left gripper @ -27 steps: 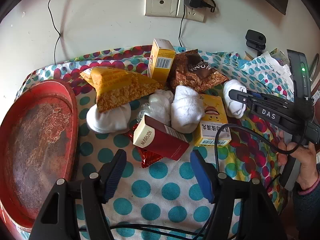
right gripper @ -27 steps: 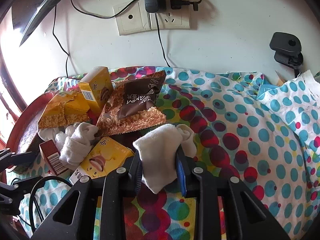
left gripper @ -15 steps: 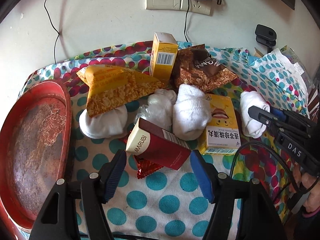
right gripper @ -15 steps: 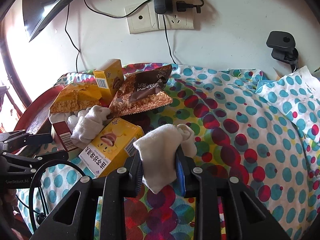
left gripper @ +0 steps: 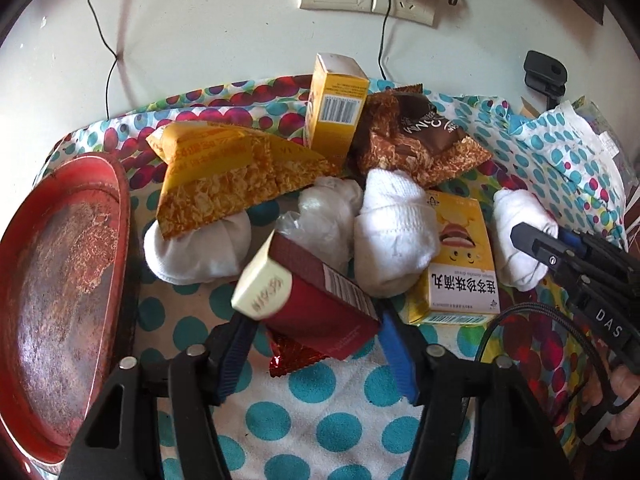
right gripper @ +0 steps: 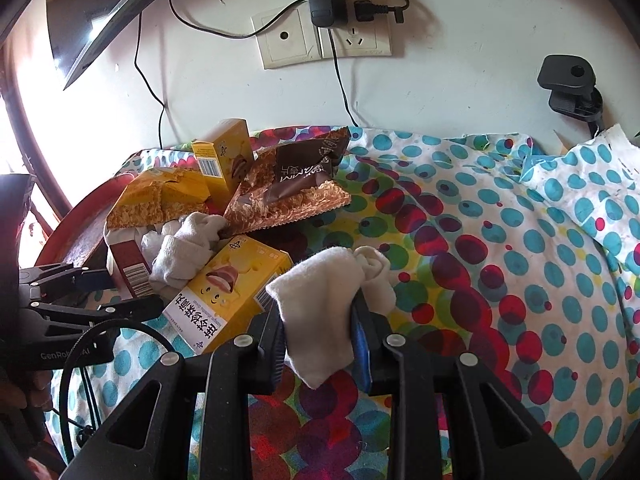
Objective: Organize objects
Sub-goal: 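Grasp the red-and-white MARUBI box with the left gripper and lift it, then carry the MARUBI box over the red tray and release it with the left gripper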
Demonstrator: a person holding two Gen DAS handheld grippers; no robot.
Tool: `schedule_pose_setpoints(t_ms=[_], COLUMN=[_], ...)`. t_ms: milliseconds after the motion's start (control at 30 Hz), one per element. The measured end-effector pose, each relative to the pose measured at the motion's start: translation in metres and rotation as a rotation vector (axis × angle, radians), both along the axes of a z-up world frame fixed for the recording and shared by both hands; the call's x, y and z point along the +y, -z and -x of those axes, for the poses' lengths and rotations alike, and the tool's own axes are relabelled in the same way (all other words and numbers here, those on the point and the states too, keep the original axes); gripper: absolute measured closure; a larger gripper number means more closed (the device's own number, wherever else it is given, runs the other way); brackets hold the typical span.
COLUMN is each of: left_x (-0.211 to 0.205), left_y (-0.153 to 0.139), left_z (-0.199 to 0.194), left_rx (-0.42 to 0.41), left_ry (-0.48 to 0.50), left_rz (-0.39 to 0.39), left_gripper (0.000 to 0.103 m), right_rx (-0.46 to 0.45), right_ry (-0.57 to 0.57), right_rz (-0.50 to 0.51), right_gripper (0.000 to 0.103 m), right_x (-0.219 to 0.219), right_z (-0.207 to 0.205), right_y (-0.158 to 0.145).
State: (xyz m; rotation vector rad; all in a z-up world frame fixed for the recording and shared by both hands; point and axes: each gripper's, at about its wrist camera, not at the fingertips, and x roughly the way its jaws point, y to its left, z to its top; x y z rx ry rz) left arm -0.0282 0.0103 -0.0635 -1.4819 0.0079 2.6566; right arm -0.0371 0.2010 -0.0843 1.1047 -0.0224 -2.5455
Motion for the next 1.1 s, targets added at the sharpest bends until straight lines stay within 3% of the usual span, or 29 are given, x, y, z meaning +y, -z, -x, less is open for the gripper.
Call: schedule_pose_setpoints(t_ms=[100, 167, 433, 600, 1100], left_x=[-0.008, -0.01, -0.006, -0.012, -0.116], left_y=[-0.005, -0.008, -0.027, -0.043, -0.06], left_z=[0.0, -0.001, -0.018, -0.03, -0.049], left_rx=[-0.001, 0.004, 0.046, 0.092, 0.106], left_ry=[-0.011, -0.015, 0.029, 0.0, -0.197], left_rz=[-0.06, -0.06, -0.034, 0.009, 0.008], left_gripper=[0.067, 0.073, 0.073, 0.073, 0.073], right_rx=[0.001, 0.001, -0.008, -0.009, 0.017], right_ry=[0.006, 0.01, 0.022, 0.033, 0.043], right_rz=[0.013, 0.017, 0.028, 0.022, -0.01], right_gripper=[0.077, 0.076, 0.076, 0.076, 0.076], right_x=[0.001, 0.002, 0.003, 0.002, -0.014], right_z=[-0.001, -0.001, 0.0, -0.001, -0.018], right_y=[0.0, 0.001, 0.001, 0.001, -0.019])
